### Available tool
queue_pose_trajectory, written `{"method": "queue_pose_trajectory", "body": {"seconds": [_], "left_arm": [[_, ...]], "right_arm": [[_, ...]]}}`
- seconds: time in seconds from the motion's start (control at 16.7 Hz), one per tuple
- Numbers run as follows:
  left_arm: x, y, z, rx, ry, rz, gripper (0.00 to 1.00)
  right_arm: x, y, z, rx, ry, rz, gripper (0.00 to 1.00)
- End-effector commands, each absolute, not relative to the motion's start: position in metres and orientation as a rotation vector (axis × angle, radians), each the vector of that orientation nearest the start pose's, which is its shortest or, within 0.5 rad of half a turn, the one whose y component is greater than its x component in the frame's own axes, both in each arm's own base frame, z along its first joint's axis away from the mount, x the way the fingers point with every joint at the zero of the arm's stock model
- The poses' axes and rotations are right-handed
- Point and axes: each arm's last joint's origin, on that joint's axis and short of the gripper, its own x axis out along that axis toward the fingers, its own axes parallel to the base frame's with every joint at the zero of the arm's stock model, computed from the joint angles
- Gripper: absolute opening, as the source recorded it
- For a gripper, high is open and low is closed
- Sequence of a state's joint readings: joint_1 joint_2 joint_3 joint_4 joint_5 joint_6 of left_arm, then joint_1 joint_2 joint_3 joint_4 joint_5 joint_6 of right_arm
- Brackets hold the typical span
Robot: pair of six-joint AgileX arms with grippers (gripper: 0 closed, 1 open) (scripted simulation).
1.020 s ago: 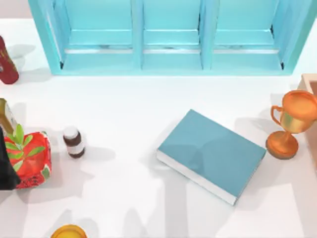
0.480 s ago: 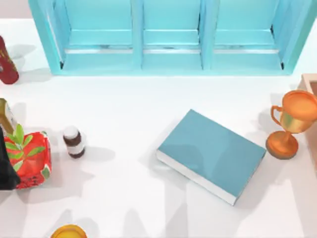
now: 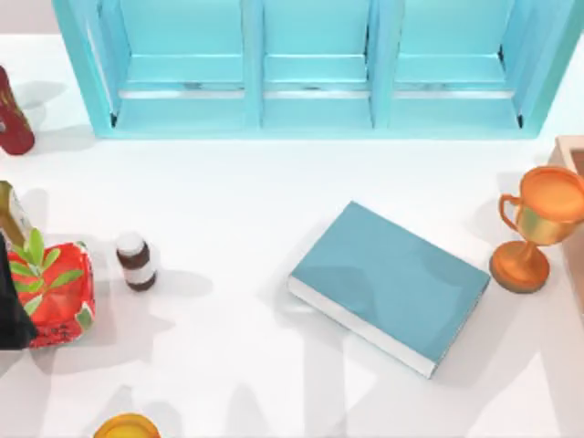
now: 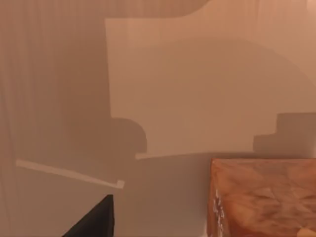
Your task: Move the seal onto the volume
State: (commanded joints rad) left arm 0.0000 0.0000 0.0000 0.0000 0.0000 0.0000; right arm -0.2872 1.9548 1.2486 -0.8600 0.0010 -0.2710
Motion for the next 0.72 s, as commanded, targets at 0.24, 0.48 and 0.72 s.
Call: {"method": "queue_pose_trajectory", "body": {"seconds": [0.24,0.48,0.72], "left_arm": [[0.1057,-0.0012,0.1600,0.000,0.000,0.000,1.00],[0.1057,-0.0012,0.1600,0.000,0.000,0.000,1.00],[0.1057,-0.0012,0.1600,0.000,0.000,0.000,1.00]], "right_arm": [[0.3368,-0.0969,0.1321,0.007,1.566,-0.009,0.77],[0.3368,-0.0969,0.1321,0.007,1.566,-0.009,0.47],[0.3368,-0.0969,0.1321,0.007,1.566,-0.009,0.17]]}}
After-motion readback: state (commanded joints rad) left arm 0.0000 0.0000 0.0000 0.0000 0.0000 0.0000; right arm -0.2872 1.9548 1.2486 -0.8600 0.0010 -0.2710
